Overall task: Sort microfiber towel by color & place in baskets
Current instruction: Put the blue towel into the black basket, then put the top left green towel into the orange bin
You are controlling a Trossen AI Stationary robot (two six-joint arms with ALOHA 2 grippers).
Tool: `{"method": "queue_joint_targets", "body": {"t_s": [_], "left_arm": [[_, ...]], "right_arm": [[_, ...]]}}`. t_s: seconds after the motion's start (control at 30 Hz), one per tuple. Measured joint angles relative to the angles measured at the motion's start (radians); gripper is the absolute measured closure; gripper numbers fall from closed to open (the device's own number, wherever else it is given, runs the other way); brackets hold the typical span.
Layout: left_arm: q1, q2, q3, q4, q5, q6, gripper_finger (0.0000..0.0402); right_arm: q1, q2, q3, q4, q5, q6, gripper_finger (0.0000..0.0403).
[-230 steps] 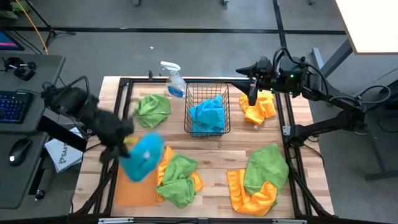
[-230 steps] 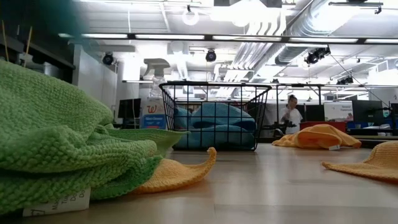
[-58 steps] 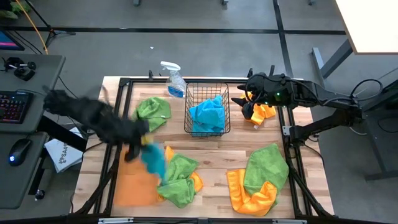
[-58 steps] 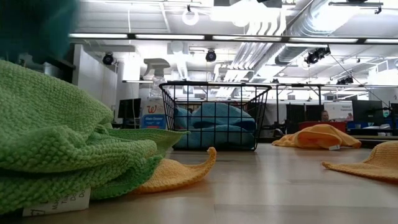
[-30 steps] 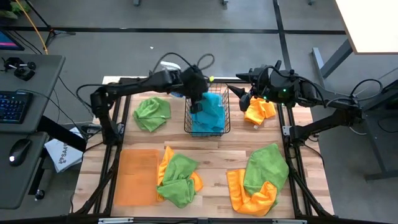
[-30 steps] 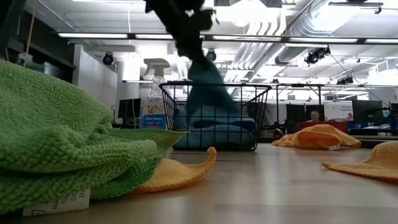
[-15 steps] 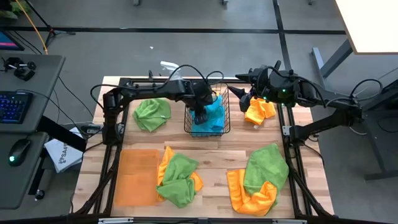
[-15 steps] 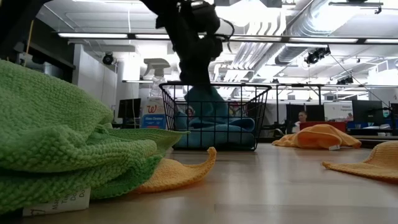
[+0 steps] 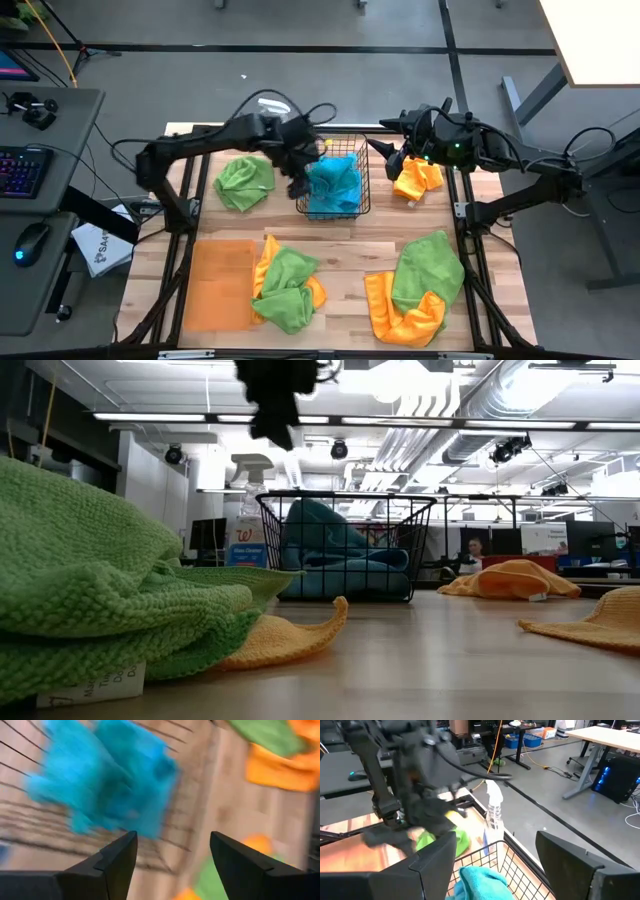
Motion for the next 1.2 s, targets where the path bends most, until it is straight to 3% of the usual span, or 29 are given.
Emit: {"method": "queue_joint_targets", "body": {"t_s": [0.1, 0.27, 0.43, 0.57, 0.7, 0.97, 1.2], "left_arm": [[-0.073, -0.115, -0.124, 0.042, 0.046, -0.035, 0.0163], [-0.286, -0.305, -0.417, 0.186, -0.004, -0.137, 0.0163], [-0.531, -0.361, -0.623, 0.271, -0.059, -0.112, 0.0163], [-0.649, -0.303, -0.633, 0.327, -0.058, -0.074, 0.0163], [-0.698, -0.231, -0.591, 0.398, -0.048, -0.048, 0.0163], [-0.722, -0.093, -0.562, 0.430, 0.001, 0.030, 0.0163], [-0.717, 0.002, -0.562, 0.452, 0.085, -0.019, 0.0163]], "right_arm": [[0.000, 0.000, 0.000, -0.002, 0.000, -0.001, 0.0132], [0.000, 0.000, 0.000, -0.007, -0.009, 0.000, 0.0132], [0.000, 0.000, 0.000, -0.010, -0.016, -0.003, 0.0132], [0.000, 0.000, 0.000, -0.020, -0.017, -0.004, 0.0132], [0.000, 0.000, 0.000, -0.048, -0.020, -0.003, 0.0132], [0.000, 0.000, 0.000, -0.108, -0.019, -0.003, 0.0132], [0.000, 0.000, 0.000, -0.170, -0.019, -0.003, 0.0132]]}}
